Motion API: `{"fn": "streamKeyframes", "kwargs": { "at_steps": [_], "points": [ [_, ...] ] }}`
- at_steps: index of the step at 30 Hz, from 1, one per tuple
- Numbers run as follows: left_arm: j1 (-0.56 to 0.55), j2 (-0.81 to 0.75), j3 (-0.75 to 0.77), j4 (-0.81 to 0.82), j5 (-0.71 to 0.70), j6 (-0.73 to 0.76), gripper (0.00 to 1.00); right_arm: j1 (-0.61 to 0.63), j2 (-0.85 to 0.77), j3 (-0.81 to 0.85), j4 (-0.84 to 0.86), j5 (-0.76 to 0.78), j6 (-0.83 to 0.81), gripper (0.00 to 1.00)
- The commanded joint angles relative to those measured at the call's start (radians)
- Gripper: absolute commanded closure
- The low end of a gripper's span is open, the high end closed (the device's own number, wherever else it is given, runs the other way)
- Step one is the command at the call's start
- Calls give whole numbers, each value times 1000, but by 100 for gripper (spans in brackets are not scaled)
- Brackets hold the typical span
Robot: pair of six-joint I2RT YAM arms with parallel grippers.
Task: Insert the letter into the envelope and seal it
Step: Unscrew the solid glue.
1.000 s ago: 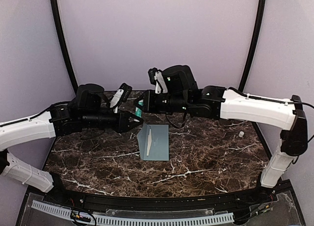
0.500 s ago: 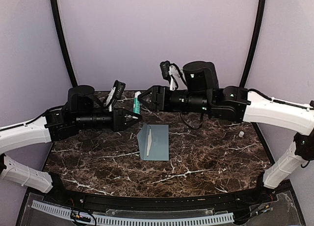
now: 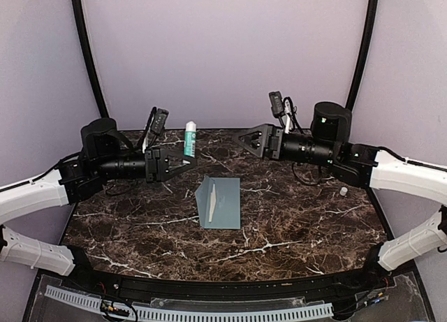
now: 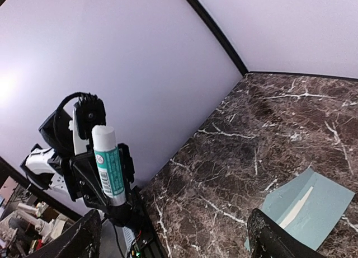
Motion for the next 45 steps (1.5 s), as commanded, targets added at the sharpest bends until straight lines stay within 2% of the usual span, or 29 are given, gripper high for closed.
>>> {"fn": "streamKeyframes", "kwargs": {
  "at_steps": [1, 4, 12, 21, 32, 38, 45],
  "points": [
    [2, -12, -19, 218, 215, -63, 100, -4, 10, -50, 282, -297, 45, 15],
    [1, 5, -19, 283, 276, -95, 100, 11, 40, -60, 419, -399, 84, 18],
    [0, 39, 0, 346, 361, -137, 100, 73, 118, 30, 422, -408, 44, 20],
    [-13, 56, 13, 344, 380, -148, 100, 115, 203, 136, 400, -430, 26, 38],
    [-26, 77, 14, 352, 387, -144, 100, 137, 276, 193, 453, -463, 78, 60],
    [-26, 71, 6, 346, 344, -128, 100, 138, 277, 190, 425, -433, 84, 81],
    [-25, 52, 13, 183, 130, -33, 100, 138, 261, 181, 282, -301, 35, 90]
  ]
}}
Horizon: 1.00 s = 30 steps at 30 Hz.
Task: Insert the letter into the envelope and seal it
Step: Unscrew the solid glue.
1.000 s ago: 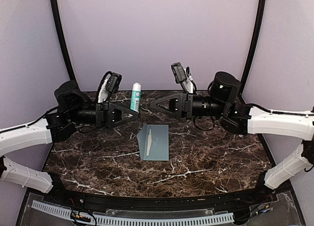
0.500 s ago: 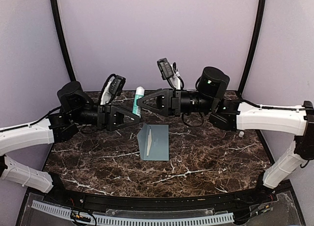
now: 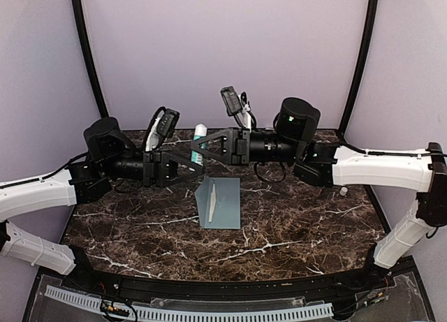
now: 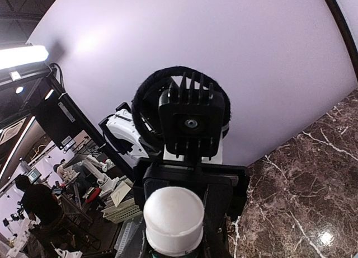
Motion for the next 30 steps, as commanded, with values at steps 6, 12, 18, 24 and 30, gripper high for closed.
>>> {"fn": "streamKeyframes", "kwargs": {
  "at_steps": [6, 12, 18, 24, 30],
  "points": [
    [0, 6, 54, -219, -309, 118, 100, 18, -6, 73, -285, 242, -86, 94],
    [-43, 39, 97, -327, -478, 173, 100, 33, 30, 158, -505, 481, -103, 96],
    [-112, 107, 130, -398, -680, 171, 100, 35, 59, 192, -658, 634, -41, 94],
    [-143, 160, 150, -406, -750, 156, 100, 39, 73, 159, -648, 671, 48, 93],
    [-144, 155, 140, -376, -708, 140, 100, 38, 65, 159, -630, 653, 24, 86]
  ]
}}
